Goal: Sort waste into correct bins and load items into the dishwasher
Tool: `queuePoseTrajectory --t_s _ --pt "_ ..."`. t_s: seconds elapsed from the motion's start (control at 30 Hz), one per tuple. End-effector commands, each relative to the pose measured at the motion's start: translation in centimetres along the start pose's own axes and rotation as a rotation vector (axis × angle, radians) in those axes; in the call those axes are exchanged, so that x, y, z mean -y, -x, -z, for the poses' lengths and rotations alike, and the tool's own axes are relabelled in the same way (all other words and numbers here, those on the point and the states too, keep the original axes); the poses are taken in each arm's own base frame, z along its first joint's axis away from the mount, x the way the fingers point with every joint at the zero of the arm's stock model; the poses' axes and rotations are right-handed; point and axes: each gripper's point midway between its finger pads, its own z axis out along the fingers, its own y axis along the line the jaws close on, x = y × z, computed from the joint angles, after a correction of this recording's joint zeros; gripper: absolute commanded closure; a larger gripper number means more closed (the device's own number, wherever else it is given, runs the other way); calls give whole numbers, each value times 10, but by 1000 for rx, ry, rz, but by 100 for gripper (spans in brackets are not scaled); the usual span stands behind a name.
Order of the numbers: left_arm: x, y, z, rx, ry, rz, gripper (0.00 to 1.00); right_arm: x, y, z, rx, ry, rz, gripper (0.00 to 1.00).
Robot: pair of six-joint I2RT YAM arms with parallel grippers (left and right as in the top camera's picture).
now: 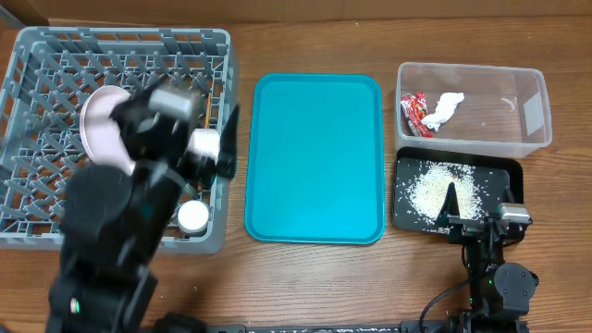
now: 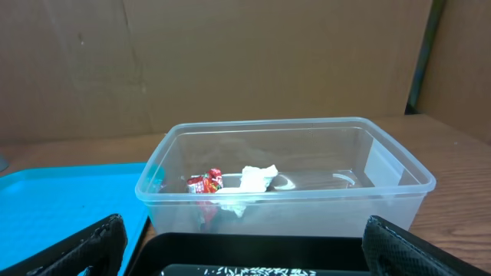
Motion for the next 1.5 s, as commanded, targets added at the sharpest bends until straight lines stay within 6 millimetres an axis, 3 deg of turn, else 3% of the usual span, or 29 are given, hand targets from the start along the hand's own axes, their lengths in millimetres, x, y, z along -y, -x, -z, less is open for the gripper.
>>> queuePoseTrajectory --t_s 0.0,0.1,0.4,0.53,0.67,0.83,0.93,1.17,1.3,1.47 --pt "-2 -35 15 12 -4 31 0 1 -1 0 8 -4 0 0" --pt "-10 -67 31 50 42 84 0 1 -1 0 8 -4 0 0" --pt "-7 -127 55 204 72 77 0 1 -1 0 8 -4 0 0" --pt "-4 -161 53 226 73 75 0 1 -1 0 8 -4 0 0" --pt "-1 -203 38 189 64 90 0 1 -1 0 8 -4 0 0" --pt "0 -239 26 140 63 102 0 1 -1 0 8 -4 0 0" --pt "-1 -249 25 101 71 106 0 1 -1 0 8 -4 0 0" --pt "0 -250 25 94 69 107 0 1 -1 0 8 -4 1 0" --pt "1 -266 24 30 68 113 0 1 -1 0 8 -4 0 0" --pt "1 -266 24 29 66 114 0 1 -1 0 8 -4 0 0"
